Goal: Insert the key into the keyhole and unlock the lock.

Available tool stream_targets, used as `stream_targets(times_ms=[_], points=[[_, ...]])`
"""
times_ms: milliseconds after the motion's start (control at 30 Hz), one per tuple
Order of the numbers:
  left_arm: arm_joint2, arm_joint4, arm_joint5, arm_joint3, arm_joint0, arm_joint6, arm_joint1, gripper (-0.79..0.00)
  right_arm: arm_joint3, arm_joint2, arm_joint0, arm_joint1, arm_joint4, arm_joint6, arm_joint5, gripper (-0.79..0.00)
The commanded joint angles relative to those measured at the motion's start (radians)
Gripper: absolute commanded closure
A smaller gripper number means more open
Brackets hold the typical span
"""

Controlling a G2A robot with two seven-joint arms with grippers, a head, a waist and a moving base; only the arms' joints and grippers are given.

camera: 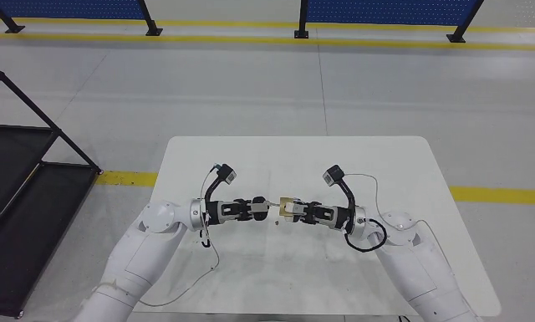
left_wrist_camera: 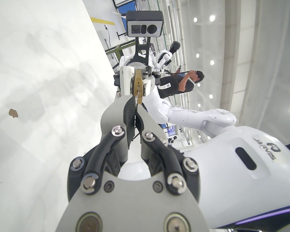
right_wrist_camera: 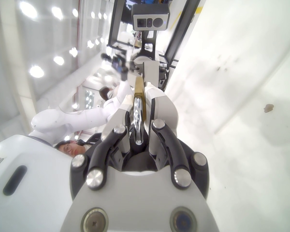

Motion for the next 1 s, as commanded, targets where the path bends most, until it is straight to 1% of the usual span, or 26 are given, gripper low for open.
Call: stream_targets(times_ms=[0, 633, 967], points=[[0.002, 0.001, -0.001, 0.000, 0.000, 0.000, 0.001, 0.000, 0.000, 0.000, 0.000, 0.000, 0.000, 0.000, 0.000, 0.000], [0.005, -0.006, -0.003, -0.003, 0.005, 0.003, 0.009, 0.000, 0.000, 0.000, 0.000, 0.000, 0.000, 0.000, 0.000, 0.000], [0.022, -0.005, -0.001, -0.005, -0.001, 0.010, 0.010, 0.000, 0.000, 0.000, 0.000, 0.000, 0.000, 0.000, 0.000, 0.000]])
